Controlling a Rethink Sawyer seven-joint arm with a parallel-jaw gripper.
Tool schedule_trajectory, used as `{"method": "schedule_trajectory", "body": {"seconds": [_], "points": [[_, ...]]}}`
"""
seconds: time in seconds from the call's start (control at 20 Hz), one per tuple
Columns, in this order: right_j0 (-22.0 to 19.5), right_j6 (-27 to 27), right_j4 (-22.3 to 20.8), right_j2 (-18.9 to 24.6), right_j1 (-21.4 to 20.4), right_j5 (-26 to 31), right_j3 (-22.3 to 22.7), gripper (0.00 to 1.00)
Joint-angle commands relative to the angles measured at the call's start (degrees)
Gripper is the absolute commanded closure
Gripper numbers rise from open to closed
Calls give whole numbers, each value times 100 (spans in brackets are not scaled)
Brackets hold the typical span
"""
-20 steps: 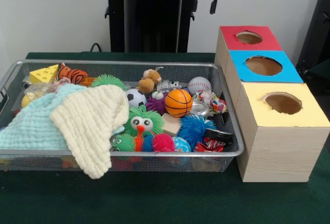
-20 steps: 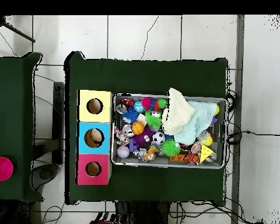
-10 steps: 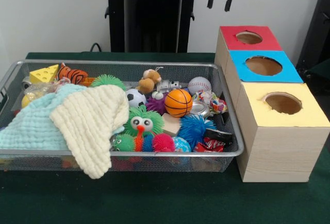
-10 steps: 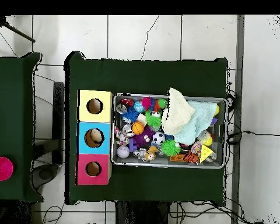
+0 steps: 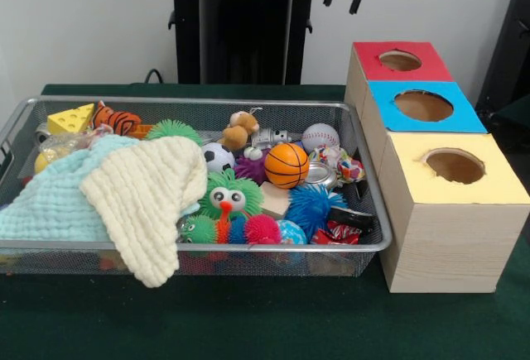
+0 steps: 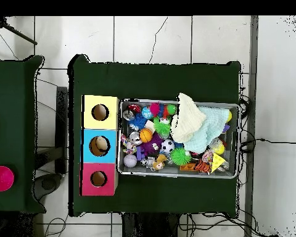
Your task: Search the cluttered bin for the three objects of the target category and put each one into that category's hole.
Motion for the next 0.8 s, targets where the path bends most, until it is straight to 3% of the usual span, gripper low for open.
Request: {"method": "schedule_trajectory", "body": {"seconds": [0.05, 0.4, 0.6, 0.8], "points": [[-418, -121, -99, 88, 434, 701, -1869, 0], [-801, -137, -709, 205, 944, 600, -2318, 0], [-754, -77, -798, 154, 909, 866, -2493, 0], [-720, 43, -912, 185, 651, 1014, -2351, 0]]}}
